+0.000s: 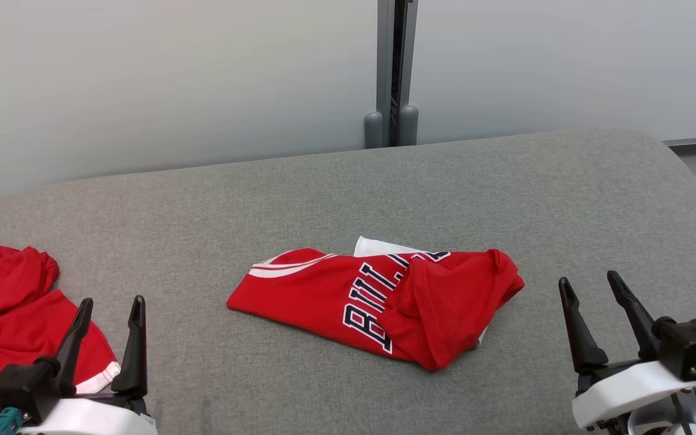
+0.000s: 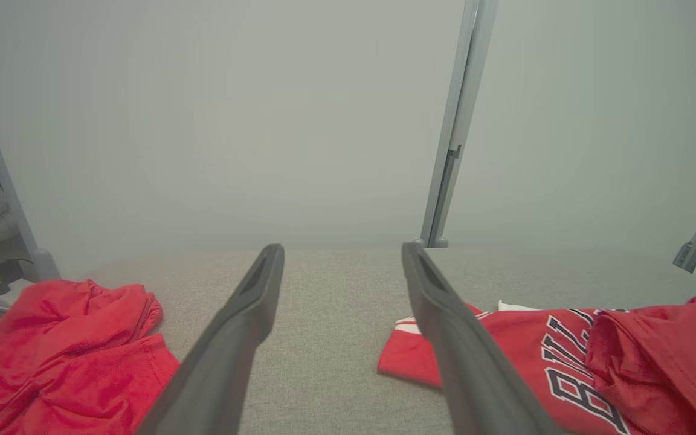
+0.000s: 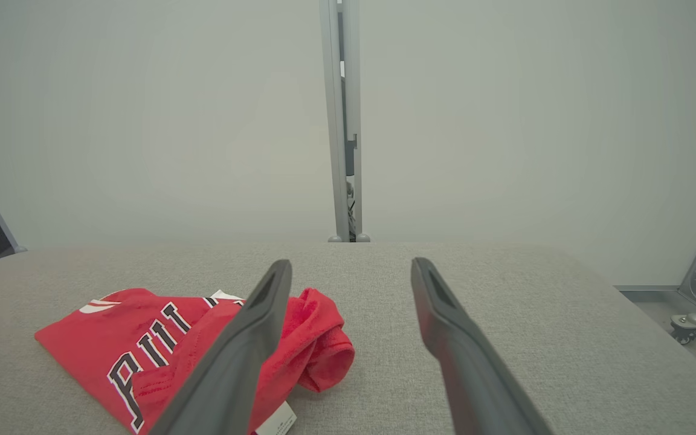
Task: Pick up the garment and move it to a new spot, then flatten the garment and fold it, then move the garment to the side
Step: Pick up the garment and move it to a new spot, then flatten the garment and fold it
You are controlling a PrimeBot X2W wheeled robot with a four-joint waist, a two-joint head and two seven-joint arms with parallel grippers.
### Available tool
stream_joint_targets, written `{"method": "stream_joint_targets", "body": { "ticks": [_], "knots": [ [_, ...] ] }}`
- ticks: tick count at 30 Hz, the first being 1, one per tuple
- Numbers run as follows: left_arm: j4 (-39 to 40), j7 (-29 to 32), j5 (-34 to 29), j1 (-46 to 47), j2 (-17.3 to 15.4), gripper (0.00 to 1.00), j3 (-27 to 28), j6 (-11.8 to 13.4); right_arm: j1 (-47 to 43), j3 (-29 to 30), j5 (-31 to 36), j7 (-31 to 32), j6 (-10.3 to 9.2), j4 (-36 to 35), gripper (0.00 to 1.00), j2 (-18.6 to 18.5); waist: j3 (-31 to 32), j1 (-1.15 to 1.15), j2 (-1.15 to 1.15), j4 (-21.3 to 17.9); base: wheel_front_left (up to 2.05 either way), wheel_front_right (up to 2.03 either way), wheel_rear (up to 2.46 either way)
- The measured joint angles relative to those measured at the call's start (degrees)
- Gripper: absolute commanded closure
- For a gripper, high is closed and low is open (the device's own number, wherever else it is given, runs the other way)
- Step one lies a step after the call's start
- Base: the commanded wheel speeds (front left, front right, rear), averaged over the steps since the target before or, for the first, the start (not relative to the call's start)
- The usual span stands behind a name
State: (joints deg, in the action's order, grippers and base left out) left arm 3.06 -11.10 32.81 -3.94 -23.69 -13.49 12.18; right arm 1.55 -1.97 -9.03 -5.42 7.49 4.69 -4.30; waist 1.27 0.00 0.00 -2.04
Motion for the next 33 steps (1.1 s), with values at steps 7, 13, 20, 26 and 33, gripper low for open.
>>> {"method": "stream_joint_targets", "body": {
  "ticks": [7, 13, 20, 26, 33],
  "knots": [
    [0.2, 0.6, 0.0, -0.3, -0.3, 0.0, -0.2, 0.5, -1.0, 0.8, 0.0, 0.5, 0.0, -1.2, 0.0, 0.4, 0.2, 0.0, 0.0, 0.0, 0.0, 0.0, 0.0],
    [0.6, 0.6, 0.3, -0.3, -0.4, 0.0, 0.0, 0.7, -1.0, 1.0, 0.0, 0.8, 0.0, -1.6, 0.0, 0.6, 0.2, 0.0, 0.0, 0.2, 0.0, 0.0, 0.0],
    [0.6, 0.1, 0.6, -0.1, -0.1, 0.0, 0.3, 0.8, -1.0, 1.0, 0.0, 0.9, 0.0, -1.8, 0.0, 0.8, 0.2, 0.0, 0.0, 0.7, 0.0, 0.0, 0.0],
    [0.6, 0.0, 0.7, 0.7, 0.0, 0.0, 0.2, 1.0, -0.9, 0.0, 0.1, 1.4, 0.0, -1.8, 0.0, 0.8, 0.1, 0.0, 0.0, 1.3, 0.0, 0.0, 0.0],
    [0.4, -0.3, 0.7, 2.8, -0.2, 0.0, 0.0, 0.4, 0.7, -6.1, 0.1, 3.3, 0.0, -0.8, 0.0, 0.2, -0.6, 0.0, 0.0, 3.4, 0.0, 0.0, 0.0]
  ]
}}
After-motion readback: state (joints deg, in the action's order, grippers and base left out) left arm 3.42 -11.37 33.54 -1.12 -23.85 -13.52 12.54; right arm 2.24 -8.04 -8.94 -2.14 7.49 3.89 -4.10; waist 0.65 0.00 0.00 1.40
